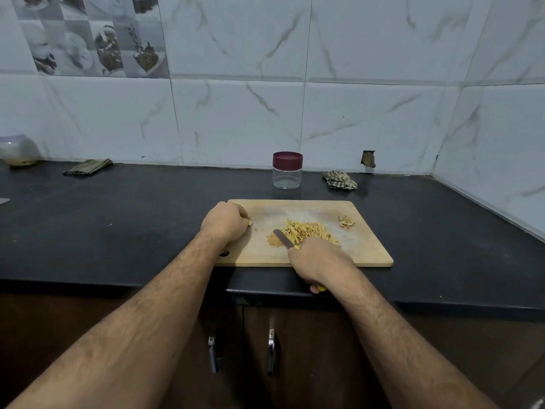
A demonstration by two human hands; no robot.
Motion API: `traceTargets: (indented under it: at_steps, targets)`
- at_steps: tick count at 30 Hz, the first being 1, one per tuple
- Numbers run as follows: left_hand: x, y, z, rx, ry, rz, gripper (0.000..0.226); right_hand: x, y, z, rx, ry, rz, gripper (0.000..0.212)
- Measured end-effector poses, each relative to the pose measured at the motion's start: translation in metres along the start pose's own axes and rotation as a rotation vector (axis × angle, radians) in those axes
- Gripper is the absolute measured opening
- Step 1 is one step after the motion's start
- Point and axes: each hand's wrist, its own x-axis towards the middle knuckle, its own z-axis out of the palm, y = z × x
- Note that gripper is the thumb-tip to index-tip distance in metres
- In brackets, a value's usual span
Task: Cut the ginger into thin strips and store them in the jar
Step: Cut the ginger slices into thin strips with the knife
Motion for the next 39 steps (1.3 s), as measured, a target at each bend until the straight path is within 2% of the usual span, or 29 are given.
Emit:
traceTargets:
  at_steps: [5, 14, 24, 28, 31, 39]
  targets:
    - [-0.001, 0.006, 0.005, -0.003, 0.041, 0.022, 0.012, -0.002, -0.001, 0.000, 0.017, -0.003, 0.010, 0.028]
    - [-0.019, 0.026, 0.004, 0.134, -0.025, 0.137, 0.021, -0.006, 0.000, 0.001, 0.015, 0.022, -0.001, 0.028]
    - [-0.043, 0.050, 0.012, 0.035, -0.098, 0.310, 0.024, -0.016, 0.010, -0.009, -0.003, 0.046, 0.042, 0.026]
    - [-0.042, 0.041, 0.010, -0.055, -0.069, 0.276, 0.023, -0.020, 0.011, -0.013, -0.017, 0.049, 0.055, 0.028]
    - [-0.043, 0.035, 0.009, -0.113, -0.106, 0.267, 0.024, -0.022, 0.007, -0.011, -0.033, 0.040, 0.050, 0.028]
    - [-0.046, 0.024, 0.014, -0.153, -0.080, 0.261, 0.027, -0.024, 0.001, -0.005, -0.068, 0.032, 0.044, 0.029]
